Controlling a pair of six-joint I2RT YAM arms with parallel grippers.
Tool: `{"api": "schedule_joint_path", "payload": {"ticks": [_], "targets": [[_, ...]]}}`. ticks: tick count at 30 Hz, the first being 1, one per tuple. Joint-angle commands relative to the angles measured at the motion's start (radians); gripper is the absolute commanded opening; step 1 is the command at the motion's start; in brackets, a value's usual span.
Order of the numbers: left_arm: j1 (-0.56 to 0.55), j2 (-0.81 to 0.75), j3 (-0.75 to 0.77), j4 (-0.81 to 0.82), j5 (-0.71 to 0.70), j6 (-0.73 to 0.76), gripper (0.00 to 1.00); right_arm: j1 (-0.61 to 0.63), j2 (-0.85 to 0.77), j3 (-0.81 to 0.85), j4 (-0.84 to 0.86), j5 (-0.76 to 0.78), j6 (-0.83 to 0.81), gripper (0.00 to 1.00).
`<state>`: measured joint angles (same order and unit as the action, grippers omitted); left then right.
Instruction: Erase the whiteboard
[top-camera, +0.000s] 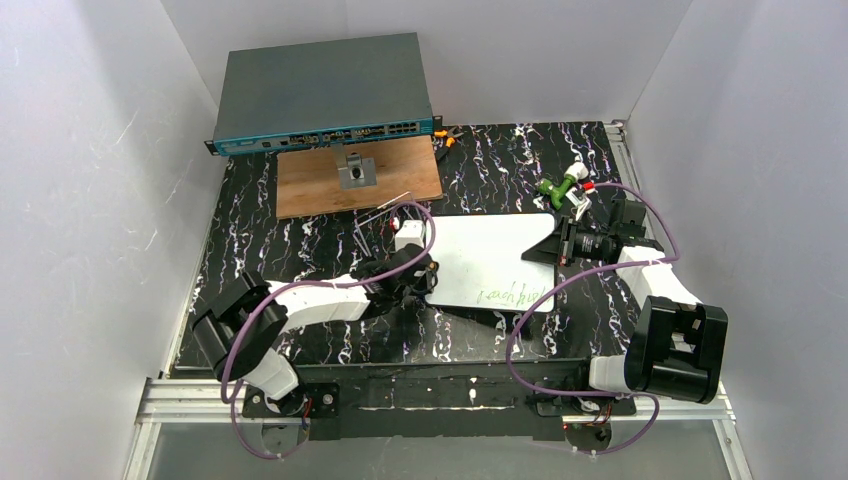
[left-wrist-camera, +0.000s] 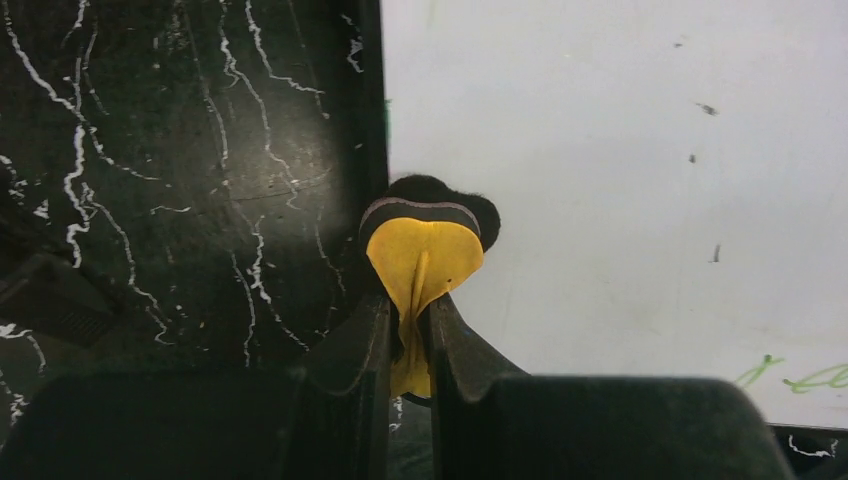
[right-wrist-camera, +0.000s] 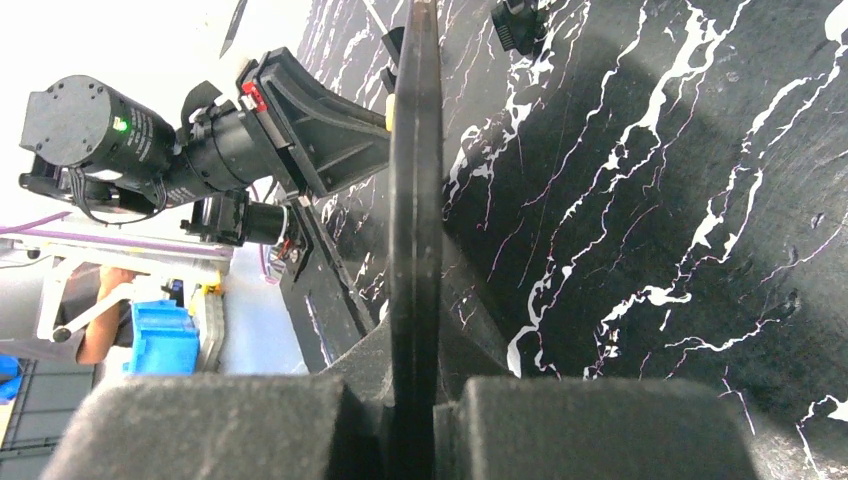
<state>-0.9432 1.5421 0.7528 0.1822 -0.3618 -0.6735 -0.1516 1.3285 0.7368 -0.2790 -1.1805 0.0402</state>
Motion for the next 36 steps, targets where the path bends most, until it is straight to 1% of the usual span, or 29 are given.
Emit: {"api": "schedule_joint_path", "payload": {"ticks": [1, 3, 4, 8, 11, 13, 15, 19, 21, 24, 27, 30, 33, 36], "targets": [[0.014, -0.049, -0.061, 0.100, 0.026, 0.058, 0.00, 0.009, -0.017, 0.013, -0.023, -0.080, -0.010, 0.01], [0.011, -0.039, -0.079, 0.232, 0.154, 0.123, 0.00, 0.008, -0.017, 0.013, -0.023, -0.079, -0.010, 0.01], [0.005, -0.031, -0.074, 0.264, 0.210, 0.150, 0.00, 0.009, -0.017, 0.013, -0.023, -0.080, -0.010, 0.01], [-0.039, 0.015, -0.032, 0.321, 0.386, 0.251, 0.00, 0.007, -0.015, 0.013, -0.024, -0.078, -0.012, 0.01], [-0.071, 0.059, 0.000, 0.330, 0.435, 0.268, 0.00, 0.008, -0.015, 0.013, -0.025, -0.077, -0.013, 0.01], [-0.084, 0.079, 0.022, 0.305, 0.408, 0.260, 0.00, 0.009, -0.017, 0.013, -0.025, -0.077, -0.013, 0.01], [-0.085, 0.086, 0.037, 0.241, 0.303, 0.232, 0.00, 0.008, -0.018, 0.013, -0.026, -0.077, -0.013, 0.01], [-0.071, 0.047, 0.049, 0.073, 0.066, 0.168, 0.00, 0.009, -0.020, 0.013, -0.026, -0.078, -0.015, 0.01], [-0.042, 0.032, 0.054, 0.022, 0.036, 0.125, 0.00, 0.009, -0.018, 0.013, -0.027, -0.080, -0.016, 0.01], [-0.010, 0.026, 0.059, 0.005, 0.061, 0.097, 0.00, 0.008, -0.017, 0.014, -0.029, -0.079, -0.019, 0.01], [-0.007, 0.042, 0.069, 0.022, 0.137, 0.116, 0.00, 0.009, -0.020, 0.018, -0.046, -0.086, -0.037, 0.01], [-0.016, 0.045, 0.035, 0.127, 0.239, 0.185, 0.00, 0.009, -0.022, 0.020, -0.054, -0.101, -0.070, 0.01], [-0.054, 0.025, -0.016, 0.232, 0.265, 0.271, 0.00, 0.008, -0.020, 0.017, -0.054, -0.104, -0.081, 0.01], [-0.077, 0.022, -0.046, 0.296, 0.288, 0.311, 0.00, 0.009, -0.015, 0.016, -0.054, -0.108, -0.086, 0.01]]}}
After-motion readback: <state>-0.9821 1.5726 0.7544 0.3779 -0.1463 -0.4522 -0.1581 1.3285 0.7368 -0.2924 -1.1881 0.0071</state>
